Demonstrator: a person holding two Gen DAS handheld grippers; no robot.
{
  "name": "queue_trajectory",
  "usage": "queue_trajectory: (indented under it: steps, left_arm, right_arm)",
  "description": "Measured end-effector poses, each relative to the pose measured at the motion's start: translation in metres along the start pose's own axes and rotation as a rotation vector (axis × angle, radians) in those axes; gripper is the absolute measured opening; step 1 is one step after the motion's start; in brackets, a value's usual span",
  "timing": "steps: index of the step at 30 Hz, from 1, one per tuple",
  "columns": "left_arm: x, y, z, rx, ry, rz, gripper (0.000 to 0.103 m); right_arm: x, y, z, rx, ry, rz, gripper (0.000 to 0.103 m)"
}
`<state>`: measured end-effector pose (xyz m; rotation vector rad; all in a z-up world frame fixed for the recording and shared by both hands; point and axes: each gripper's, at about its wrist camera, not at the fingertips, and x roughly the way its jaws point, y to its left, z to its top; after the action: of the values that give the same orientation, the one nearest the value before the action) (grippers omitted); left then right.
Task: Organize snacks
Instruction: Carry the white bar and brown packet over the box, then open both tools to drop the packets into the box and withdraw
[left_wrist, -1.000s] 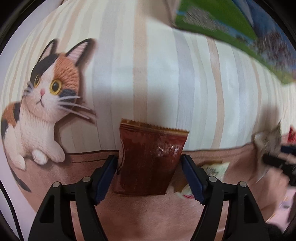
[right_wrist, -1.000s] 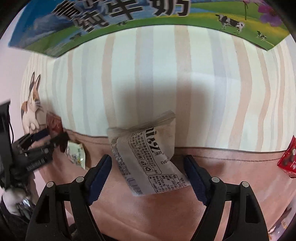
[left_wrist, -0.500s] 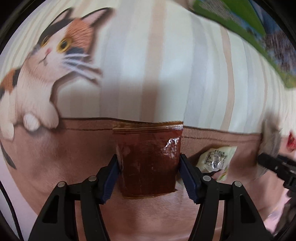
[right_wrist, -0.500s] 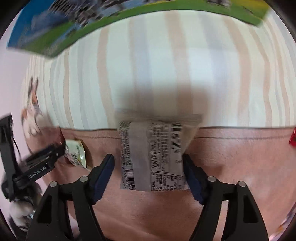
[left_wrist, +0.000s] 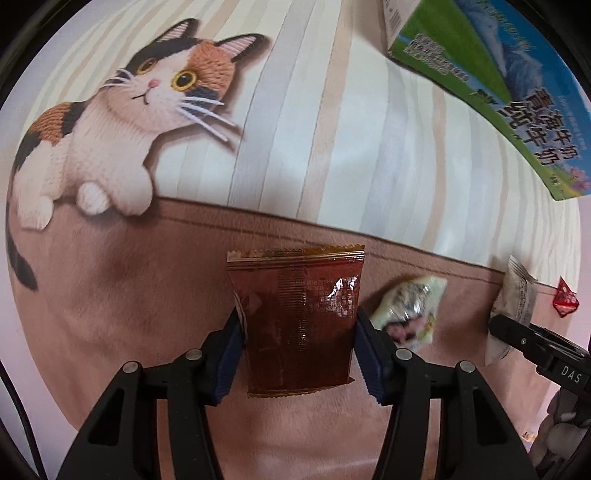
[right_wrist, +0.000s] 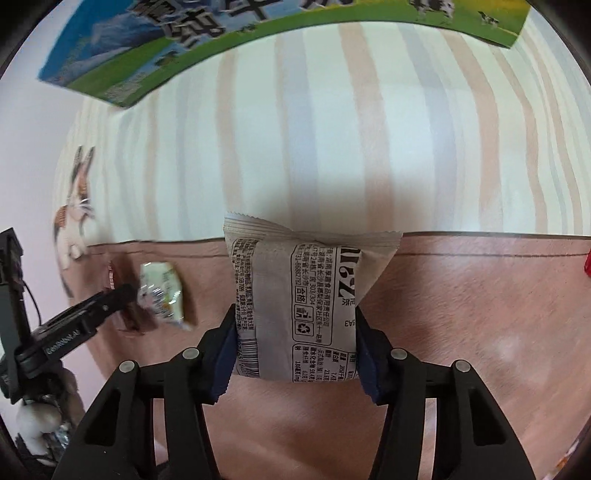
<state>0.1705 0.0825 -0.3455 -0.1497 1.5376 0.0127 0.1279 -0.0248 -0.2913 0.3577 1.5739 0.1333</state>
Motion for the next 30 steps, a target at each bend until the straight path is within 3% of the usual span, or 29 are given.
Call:
queue_trajectory:
  steps: [7, 11, 14, 19, 24, 30]
  left_arm:
    - [-0.052, 0.002, -0.010, -0.006, -0.054, -0.093, 0.053]
    - [-0.105, -0.027, -0.003, 0.051, -0.137, -0.144, 0.053]
    - [-0.144, -0.031, 0.031, 0.098, -0.193, -0.189, 0.053]
    - [-0.188, -0.074, 0.087, 0.207, -0.251, -0.252, 0.053]
    - [-0.222, -0.124, 0.130, 0.351, -0.292, -0.164, 0.053]
    - [-0.212, -0.150, 0.199, 0.380, -0.276, -0.077, 0.053]
  right_arm:
    - [-0.025, 0.010, -0.004, -0.023, -0.050, 0.133, 0.057]
    - [-0.058, 0.019, 0.000, -0.026, -0.100, 0.221, 0.057]
    - [-0.096, 0.020, 0.008, -0.024, -0.157, 0.282, 0.057]
    - [-0.164, 0.014, 0.030, -0.021, -0.273, 0.339, 0.057]
    - [-0.219, 0.001, 0.068, -0.011, -0.396, 0.322, 0.057]
    - [-0.237, -0.009, 0.122, 0.005, -0.446, 0.257, 0.057]
